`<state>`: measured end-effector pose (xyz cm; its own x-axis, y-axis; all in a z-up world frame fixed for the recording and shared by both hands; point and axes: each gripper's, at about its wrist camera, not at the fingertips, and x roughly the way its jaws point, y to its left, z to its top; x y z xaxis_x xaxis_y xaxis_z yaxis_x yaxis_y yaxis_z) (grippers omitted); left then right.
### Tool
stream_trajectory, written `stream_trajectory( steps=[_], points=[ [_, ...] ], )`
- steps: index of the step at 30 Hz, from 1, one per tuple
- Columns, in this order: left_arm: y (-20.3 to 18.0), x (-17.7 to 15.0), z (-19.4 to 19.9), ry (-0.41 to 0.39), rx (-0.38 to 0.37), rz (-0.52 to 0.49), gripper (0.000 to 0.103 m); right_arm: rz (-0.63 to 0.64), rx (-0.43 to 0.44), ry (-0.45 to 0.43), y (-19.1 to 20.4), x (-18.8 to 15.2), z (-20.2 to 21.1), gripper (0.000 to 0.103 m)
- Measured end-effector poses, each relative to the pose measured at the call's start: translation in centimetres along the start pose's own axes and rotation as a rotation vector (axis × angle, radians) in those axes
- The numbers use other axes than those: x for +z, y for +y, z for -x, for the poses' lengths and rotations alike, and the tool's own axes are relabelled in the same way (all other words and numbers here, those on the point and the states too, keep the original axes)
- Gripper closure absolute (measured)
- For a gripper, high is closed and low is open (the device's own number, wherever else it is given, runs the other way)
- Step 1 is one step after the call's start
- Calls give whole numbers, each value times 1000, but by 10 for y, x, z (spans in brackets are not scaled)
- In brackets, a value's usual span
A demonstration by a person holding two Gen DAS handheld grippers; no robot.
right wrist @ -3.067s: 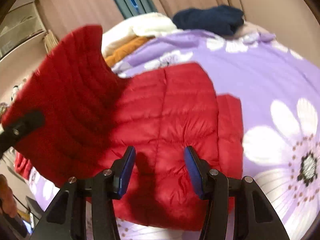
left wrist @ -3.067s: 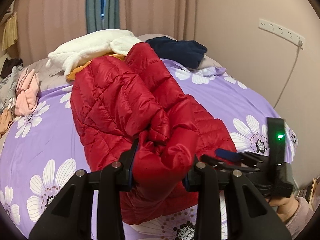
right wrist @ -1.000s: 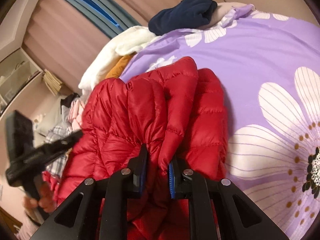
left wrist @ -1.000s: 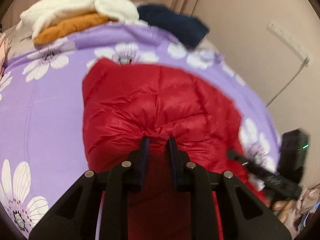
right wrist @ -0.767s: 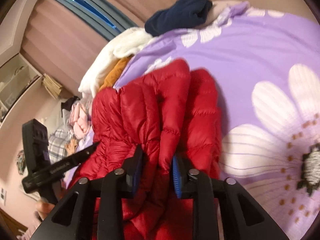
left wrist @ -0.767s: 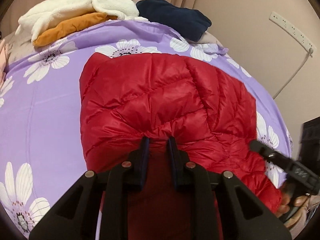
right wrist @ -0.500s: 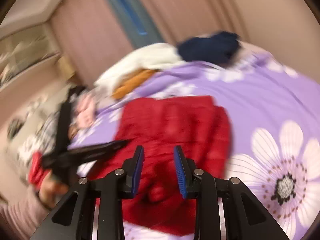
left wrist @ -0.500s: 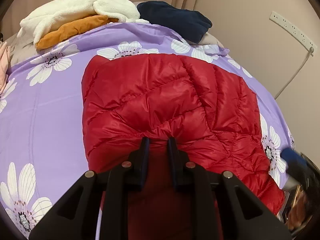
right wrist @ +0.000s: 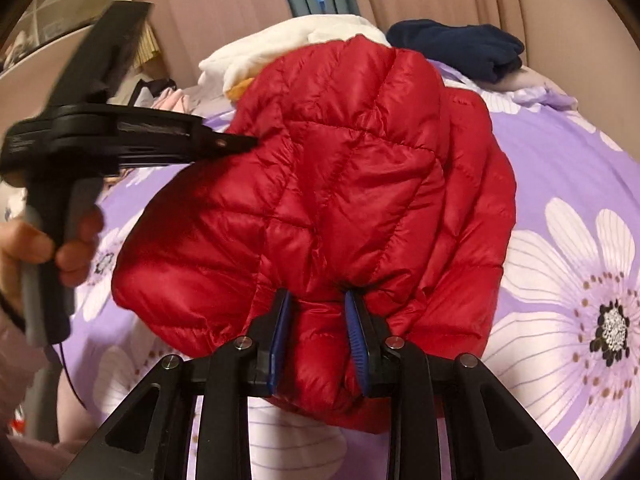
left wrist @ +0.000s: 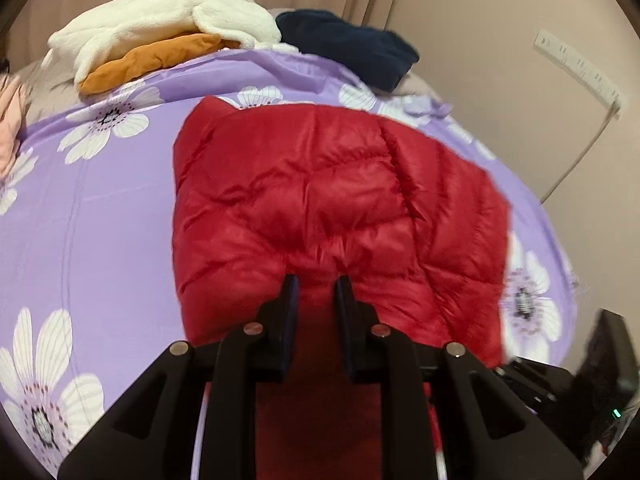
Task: Fold large clothes
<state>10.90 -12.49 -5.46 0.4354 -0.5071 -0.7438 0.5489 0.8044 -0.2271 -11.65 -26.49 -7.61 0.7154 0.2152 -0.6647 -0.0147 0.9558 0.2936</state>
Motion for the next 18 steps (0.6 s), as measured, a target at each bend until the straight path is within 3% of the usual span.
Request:
stream_trajectory(
  steps=[3, 7, 12, 18],
  points=[
    [3, -14, 26, -25, -45, 23, 85, -16, 26, 3, -3, 5, 10, 74],
    [-1, -37, 33, 1, -65, 2, 85, -34, 62, -29, -1, 13, 25, 74],
    [0, -44, 24, 22, -66, 2, 86, -57, 106, -154, 0, 42, 47, 74],
    [-3, -44, 20, 26, -54, -22, 86, -63, 34, -223, -1, 82, 33, 74]
  ],
)
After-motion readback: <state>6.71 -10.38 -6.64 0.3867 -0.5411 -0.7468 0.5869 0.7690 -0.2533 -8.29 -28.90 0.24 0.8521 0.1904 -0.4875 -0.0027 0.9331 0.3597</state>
